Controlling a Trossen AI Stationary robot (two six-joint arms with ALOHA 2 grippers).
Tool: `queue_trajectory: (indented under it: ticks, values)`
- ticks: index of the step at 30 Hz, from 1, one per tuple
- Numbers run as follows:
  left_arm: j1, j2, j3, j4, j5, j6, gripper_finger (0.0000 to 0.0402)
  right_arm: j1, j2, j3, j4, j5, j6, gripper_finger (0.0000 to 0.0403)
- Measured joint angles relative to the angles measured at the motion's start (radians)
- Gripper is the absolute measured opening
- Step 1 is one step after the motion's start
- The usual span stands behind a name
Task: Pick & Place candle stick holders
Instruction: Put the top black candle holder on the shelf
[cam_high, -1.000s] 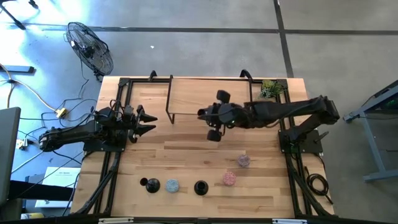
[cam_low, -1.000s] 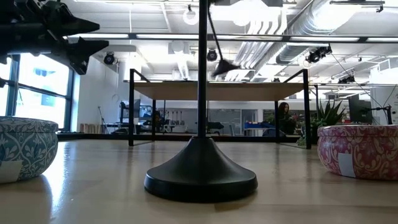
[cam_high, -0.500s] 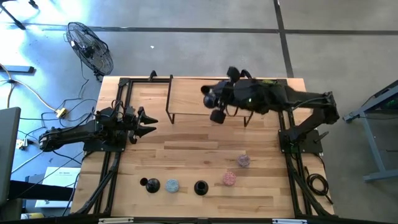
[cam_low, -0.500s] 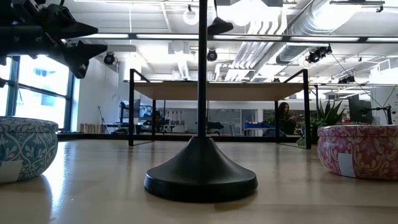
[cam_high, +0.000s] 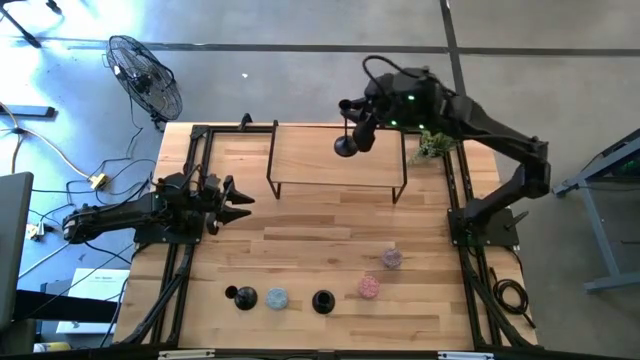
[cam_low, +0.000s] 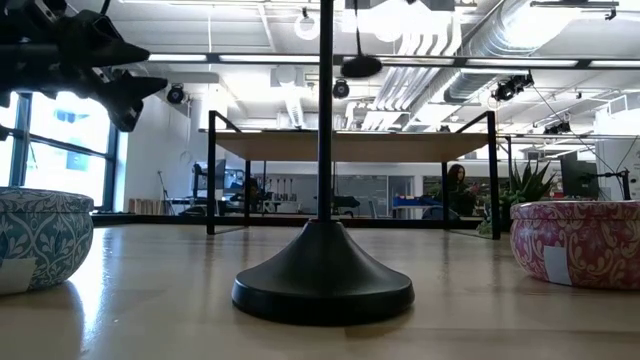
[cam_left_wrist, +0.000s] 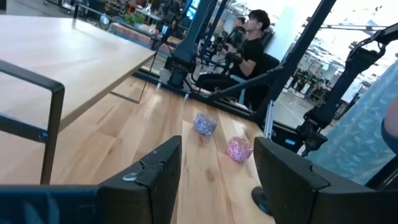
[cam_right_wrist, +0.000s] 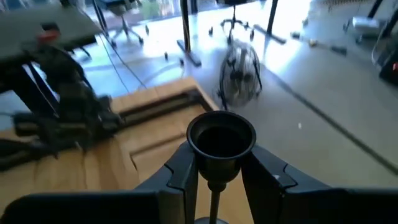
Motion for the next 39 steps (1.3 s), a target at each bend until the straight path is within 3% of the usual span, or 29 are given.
queue_trajectory:
  ticks: [8, 17, 39]
  values:
    - [0.0, 0.0, 0.0, -0.021, 0.0, 0.0, 0.0198, -0.092, 0.001, -0.237, 0.304, -0.168, 0.036, 0.009]
    - [0.0, 0.0, 0.0, -0.021, -0.001, 0.001, 0.0198, -0.15, 0.001, -0.456, 0.618, -0.148, -0.038, 0.009]
    - [0.0, 0.0, 0.0, -0.021, -0.014, 0.002, 0.0198, -0.152, 0.007, -0.48, 0.579, -0.121, -0.124, 0.009]
